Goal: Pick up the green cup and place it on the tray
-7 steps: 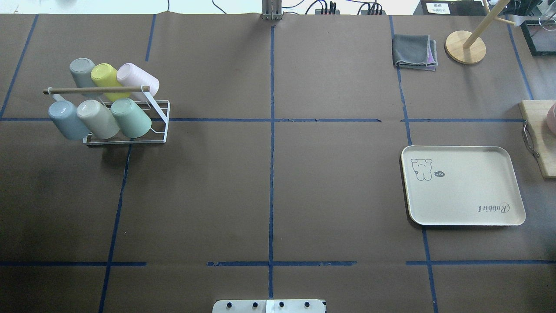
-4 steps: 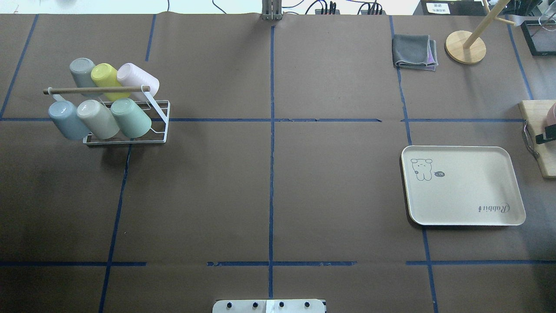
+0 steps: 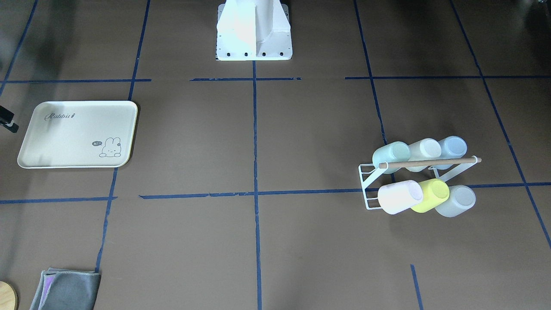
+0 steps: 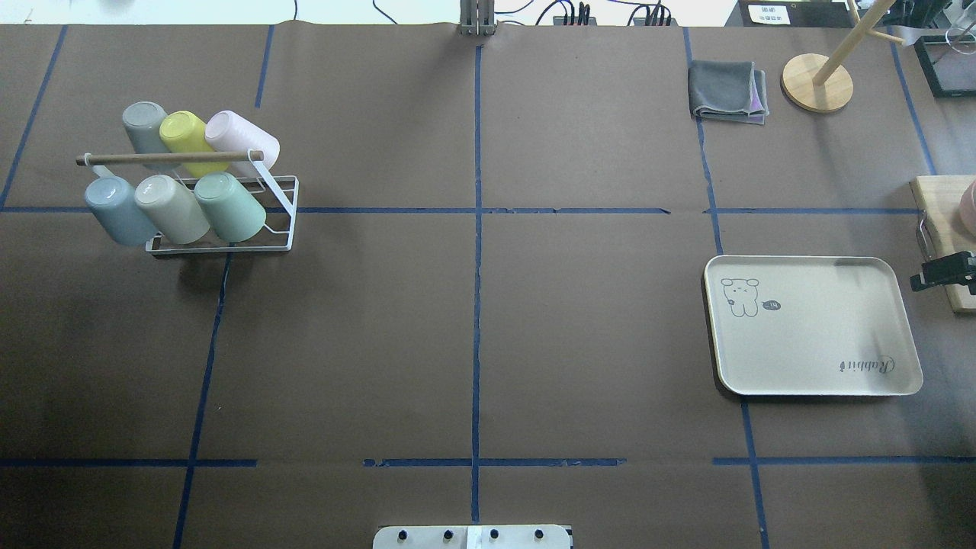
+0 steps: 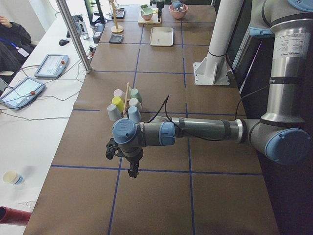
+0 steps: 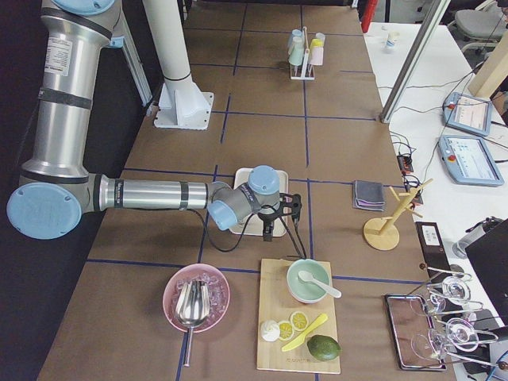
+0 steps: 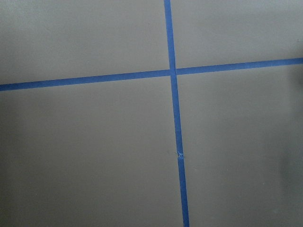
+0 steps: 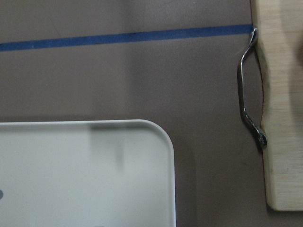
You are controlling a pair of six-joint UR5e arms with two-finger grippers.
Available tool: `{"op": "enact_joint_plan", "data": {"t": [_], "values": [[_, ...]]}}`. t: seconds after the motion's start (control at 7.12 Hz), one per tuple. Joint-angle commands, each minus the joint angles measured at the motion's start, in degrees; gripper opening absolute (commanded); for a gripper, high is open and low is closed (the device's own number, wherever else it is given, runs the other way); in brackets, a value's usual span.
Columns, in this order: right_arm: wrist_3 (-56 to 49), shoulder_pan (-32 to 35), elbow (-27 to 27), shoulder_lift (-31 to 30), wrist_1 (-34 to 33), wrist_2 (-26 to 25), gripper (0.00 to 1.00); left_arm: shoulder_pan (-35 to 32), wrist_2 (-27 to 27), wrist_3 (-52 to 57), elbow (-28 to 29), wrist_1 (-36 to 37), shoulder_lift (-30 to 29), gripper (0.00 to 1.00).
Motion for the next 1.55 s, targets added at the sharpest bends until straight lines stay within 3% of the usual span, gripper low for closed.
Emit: {"op": "enact_joint_plan", "data": {"t": [0.0, 0.42, 0.7, 1.4], "values": [[1.19, -2.97, -1.34, -0.11, 0.18, -0.62, 1.00, 0.00, 0.00, 0.00, -0.42, -0.01, 0.00, 1.00], [1.28, -5.00, -1.79, -0.37, 0.44, -1.84, 1.00, 0.00, 0.00, 0.00, -0.51, -0.01, 0.00, 1.00], [7.99, -6.14, -2.14, -2.65, 9.52, -3.69, 1.00, 0.00, 0.00, 0.00, -0.68, -0.01, 0.00, 1.00], [9.63, -9.04, -5.04, -2.22, 10.55, -5.01, 1.00, 0.00, 0.00, 0.00, -0.68, -0.01, 0.00, 1.00]]}}
